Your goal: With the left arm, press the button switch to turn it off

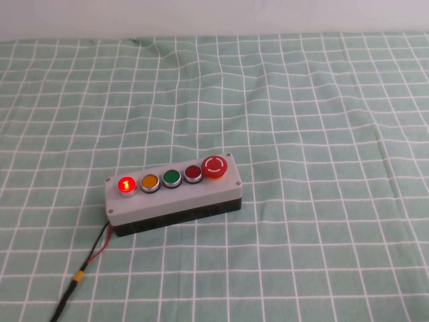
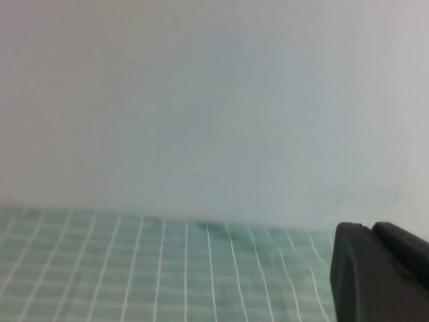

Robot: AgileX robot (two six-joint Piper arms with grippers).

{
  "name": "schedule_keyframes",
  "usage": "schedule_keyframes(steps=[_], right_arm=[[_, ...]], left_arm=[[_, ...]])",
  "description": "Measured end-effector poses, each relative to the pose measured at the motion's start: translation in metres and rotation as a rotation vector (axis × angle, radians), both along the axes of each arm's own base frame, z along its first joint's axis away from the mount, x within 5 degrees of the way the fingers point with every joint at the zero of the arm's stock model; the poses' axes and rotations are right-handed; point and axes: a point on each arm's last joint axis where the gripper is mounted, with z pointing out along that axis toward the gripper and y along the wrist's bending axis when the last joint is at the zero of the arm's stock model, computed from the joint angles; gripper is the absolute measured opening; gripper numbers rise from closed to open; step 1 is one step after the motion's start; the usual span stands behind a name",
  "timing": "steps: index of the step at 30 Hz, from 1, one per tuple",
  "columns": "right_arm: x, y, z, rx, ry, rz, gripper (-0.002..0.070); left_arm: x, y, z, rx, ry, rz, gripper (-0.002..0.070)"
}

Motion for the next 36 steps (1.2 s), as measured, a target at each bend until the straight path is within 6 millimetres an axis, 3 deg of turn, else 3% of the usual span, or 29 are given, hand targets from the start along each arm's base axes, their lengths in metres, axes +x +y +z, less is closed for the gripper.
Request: schedule_keyframes(steps=[4,14,25,30,36], right_arm=[[0.0,0.0,0.0,0.0,0.0,0.0,-0.0016],[0.0,0.0,0.0,0.0,0.0,0.0,-0.0016],[0.0,0.0,0.0,0.0,0.0,0.0,-0.0016],[0.0,0.0,0.0,0.0,0.0,0.0,-0.0016],[0.0,0.0,0.0,0.0,0.0,0.0,-0.0016]], left_arm=[[0.032,-0.009,-0.001,0.082,0.204,-0.08,-0.0003],[0.091,-0.03,-0.012,0.009,0.338,-0.255,-0.0003],[0.161,-0.046,-0.065,0.039,0.705,-0.412,-0.0003],[0.183,-0.05,-0.085,0.048,0.799,-0.418,-0.0003],[0.202,-0.073,-0.11,0.133,0.91,-0.44,-0.0003]])
